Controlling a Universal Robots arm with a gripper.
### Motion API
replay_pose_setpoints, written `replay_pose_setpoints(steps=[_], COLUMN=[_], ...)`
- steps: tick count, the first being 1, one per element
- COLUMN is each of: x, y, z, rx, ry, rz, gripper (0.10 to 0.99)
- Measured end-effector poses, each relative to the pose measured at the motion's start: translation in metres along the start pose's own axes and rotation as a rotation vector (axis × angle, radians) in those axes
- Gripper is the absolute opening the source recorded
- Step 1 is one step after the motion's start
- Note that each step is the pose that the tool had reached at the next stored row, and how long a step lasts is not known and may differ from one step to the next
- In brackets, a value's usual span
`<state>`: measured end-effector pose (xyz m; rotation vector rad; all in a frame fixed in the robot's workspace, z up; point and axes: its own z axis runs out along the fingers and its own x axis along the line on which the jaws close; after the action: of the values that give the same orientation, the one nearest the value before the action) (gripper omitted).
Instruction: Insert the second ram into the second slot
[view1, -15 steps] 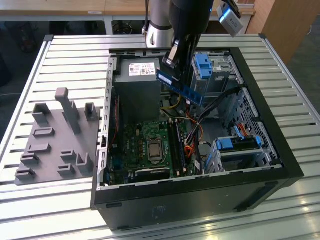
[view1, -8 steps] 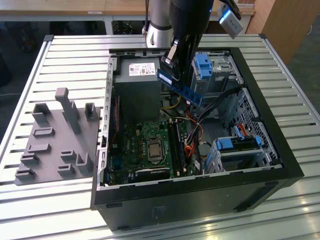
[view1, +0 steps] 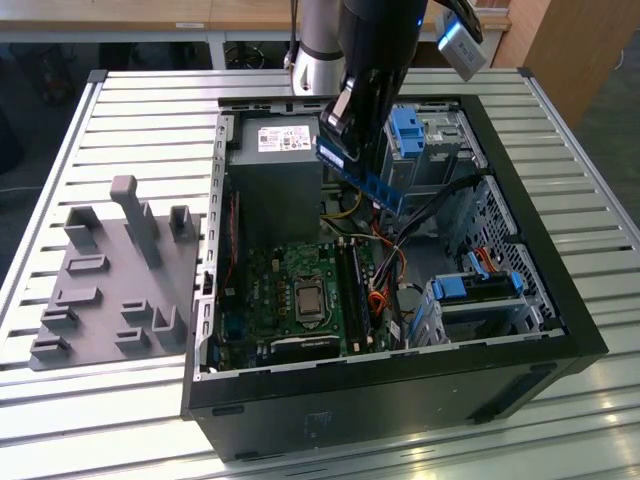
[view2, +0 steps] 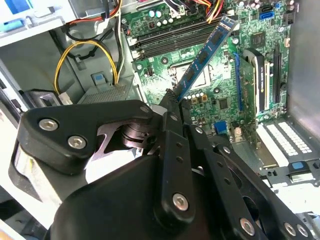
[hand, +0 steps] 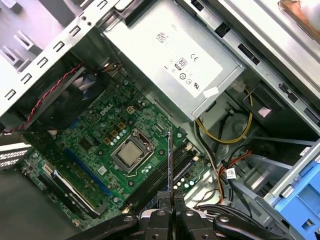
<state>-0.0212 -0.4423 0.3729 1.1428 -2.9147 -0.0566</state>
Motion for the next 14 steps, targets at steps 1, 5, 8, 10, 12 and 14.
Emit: replay_pose_setpoints(steps=[1,5,8,10,12,14], x=[0.0000,0.0000,0.0000,0.0000,0.0000,0.0000], y=[0.0000,0.0000,0.0000,0.0000,0.0000,0.0000], z=[0.0000,0.0000,0.0000,0.0001,0.0001,0.0001], rx=[0.000,0.000,0.000,0.000,0.000,0.001], ry=[-0.0002,-0.0013,-0.0021,-0.0027,-0.0033,-0.0038], rz=[0.007,0.034,0.056,0.072,0.088,0.104], gripper=[0.137,0.137,0.137,0.137,0.137,0.137])
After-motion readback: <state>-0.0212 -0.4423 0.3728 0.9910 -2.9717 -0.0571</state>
